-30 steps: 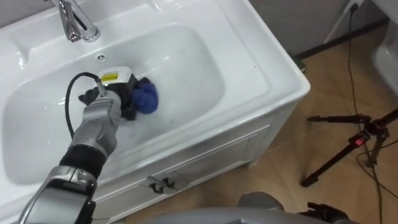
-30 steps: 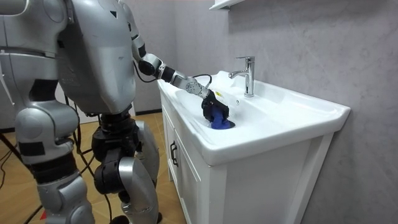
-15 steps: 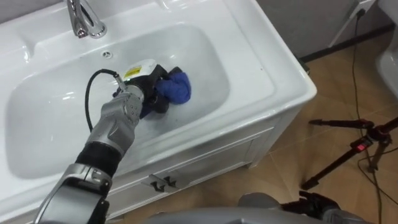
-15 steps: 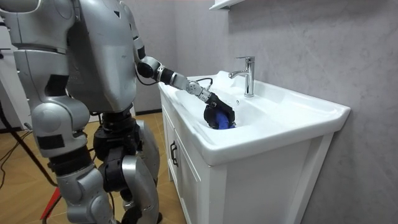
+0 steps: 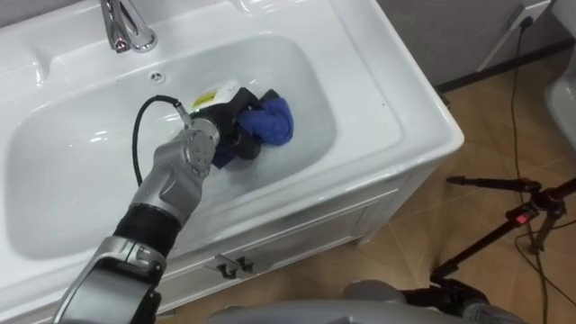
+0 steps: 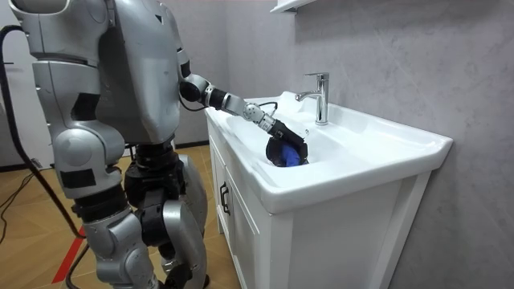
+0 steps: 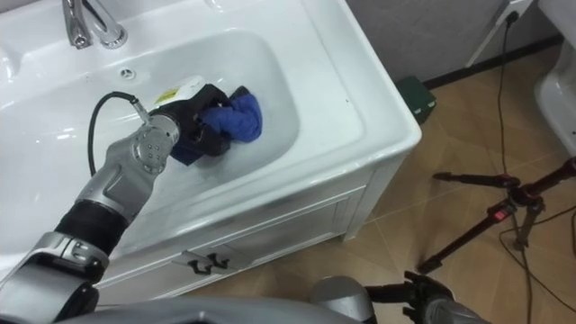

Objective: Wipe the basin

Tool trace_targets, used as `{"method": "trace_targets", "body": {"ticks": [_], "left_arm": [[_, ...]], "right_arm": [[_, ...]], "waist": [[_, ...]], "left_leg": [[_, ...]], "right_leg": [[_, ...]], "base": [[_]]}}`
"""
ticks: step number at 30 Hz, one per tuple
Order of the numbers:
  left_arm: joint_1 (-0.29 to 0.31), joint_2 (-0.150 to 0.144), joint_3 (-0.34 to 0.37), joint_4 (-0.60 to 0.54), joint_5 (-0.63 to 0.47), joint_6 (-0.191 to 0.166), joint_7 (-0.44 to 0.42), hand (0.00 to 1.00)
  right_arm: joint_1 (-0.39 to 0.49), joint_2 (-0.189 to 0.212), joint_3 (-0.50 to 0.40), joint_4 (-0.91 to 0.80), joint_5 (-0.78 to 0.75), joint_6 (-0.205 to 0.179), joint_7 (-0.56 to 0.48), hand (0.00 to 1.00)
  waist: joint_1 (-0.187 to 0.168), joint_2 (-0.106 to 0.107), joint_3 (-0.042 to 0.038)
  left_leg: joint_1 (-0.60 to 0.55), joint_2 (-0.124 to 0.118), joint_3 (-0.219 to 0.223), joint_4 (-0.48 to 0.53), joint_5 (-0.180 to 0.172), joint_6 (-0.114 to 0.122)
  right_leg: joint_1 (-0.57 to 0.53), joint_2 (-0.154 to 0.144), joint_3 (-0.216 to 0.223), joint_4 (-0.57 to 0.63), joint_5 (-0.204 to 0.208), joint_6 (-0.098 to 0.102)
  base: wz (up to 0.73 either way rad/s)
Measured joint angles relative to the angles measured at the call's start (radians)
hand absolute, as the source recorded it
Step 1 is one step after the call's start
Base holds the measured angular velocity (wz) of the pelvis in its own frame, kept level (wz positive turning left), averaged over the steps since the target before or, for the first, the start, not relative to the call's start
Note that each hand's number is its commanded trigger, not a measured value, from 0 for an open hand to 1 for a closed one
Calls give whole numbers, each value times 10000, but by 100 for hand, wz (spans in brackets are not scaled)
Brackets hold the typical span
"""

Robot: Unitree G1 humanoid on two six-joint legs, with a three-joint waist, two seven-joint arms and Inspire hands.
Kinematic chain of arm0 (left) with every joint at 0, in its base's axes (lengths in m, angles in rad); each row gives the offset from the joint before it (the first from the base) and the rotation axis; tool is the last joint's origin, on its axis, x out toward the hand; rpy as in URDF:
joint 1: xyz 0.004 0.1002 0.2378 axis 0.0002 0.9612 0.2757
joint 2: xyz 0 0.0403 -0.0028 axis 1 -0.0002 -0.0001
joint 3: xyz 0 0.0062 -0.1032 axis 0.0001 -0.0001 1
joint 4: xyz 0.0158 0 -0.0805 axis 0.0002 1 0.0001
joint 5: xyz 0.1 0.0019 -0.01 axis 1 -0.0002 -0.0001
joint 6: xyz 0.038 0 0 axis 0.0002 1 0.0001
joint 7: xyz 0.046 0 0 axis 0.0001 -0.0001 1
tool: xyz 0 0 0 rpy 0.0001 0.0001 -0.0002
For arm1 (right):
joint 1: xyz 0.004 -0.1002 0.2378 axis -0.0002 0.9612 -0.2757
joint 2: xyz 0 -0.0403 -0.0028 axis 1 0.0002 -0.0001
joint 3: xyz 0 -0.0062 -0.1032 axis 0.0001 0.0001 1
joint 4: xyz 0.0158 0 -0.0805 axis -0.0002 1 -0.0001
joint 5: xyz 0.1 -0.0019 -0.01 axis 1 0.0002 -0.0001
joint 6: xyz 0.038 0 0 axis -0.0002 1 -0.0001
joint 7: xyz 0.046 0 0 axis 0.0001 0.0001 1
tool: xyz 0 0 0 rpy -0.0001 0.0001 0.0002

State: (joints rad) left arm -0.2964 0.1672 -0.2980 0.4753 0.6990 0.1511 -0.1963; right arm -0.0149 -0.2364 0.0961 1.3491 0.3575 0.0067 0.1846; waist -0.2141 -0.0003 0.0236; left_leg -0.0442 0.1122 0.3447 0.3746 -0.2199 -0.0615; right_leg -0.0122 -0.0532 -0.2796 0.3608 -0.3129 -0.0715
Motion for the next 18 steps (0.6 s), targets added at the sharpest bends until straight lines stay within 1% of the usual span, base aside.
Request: {"method": "trace_targets", "body": {"ticks": [5,6,8,9,10,11,13,14,16,17,18], "left_arm": [[0,-143,-14,-168,-635,-6,-116,100],[0,-187,-7,-168,-809,-14,-133,100],[3,-257,16,-170,-806,-42,-134,100],[33,-268,17,-229,-777,-45,-149,100],[158,-255,18,-410,-714,-56,-161,100],[228,-233,50,-476,-654,-94,-161,100],[534,-281,148,-535,-460,-304,-105,100],[624,-283,198,-534,-459,-377,-103,100],[932,-277,264,-532,-407,-649,-79,100],[1025,-280,304,-501,-407,-730,-41,100],[1214,-303,401,-178,-408,-1015,138,100]], "right_arm": [[-47,38,1,-7,67,-61,69,0],[-27,38,5,13,292,-59,95,0],[-4,52,2,7,678,-59,164,0],[-8,75,-5,-11,694,-59,175,0],[-10,87,-17,-13,682,-62,195,0],[-6,86,-29,-13,648,-62,206,0],[90,64,-29,-132,664,-48,222,0],[105,48,-27,-156,684,-46,244,0],[286,26,-28,-325,743,-48,363,0],[300,30,-27,-326,734,-48,381,0],[326,30,-34,-322,713,-26,382,0]], "waist": [[-10,20,-12],[0,1,0],[51,53,-31],[56,19,-10],[62,37,-21],[90,11,-5],[323,4,-2],[346,1,-3],[577,-16,-37],[616,-25,-44],[754,-49,-60]], "left_leg": [[-101,62,-46,204,-38,54],[-133,103,-63,258,-40,58],[-150,139,-60,262,-42,57],[-184,130,-57,320,-41,57],[-206,111,-46,366,-40,57],[-199,110,-26,358,-40,58],[-138,109,18,335,-38,60],[-124,105,15,336,-38,60],[-111,100,-4,339,-38,61],[-109,103,-5,339,-38,61],[-91,103,8,326,-38,60]], "right_leg": [[68,4,-132,-7,2,2],[100,3,-195,-6,2,3],[85,4,-217,-9,2,3],[71,9,-217,-9,1,2],[47,14,-194,-7,-2,-2],[34,14,-181,1,-3,-3],[-5,29,-38,34,-3,-6],[-3,29,-5,38,-3,-7],[3,29,3,37,-3,-6],[14,34,-3,30,-3,-6],[43,35,-19,13,-3,-6]], "base": [[8],[12],[6],[0],[-5],[-12],[-20],[-14],[-3],[0],[3]]}}
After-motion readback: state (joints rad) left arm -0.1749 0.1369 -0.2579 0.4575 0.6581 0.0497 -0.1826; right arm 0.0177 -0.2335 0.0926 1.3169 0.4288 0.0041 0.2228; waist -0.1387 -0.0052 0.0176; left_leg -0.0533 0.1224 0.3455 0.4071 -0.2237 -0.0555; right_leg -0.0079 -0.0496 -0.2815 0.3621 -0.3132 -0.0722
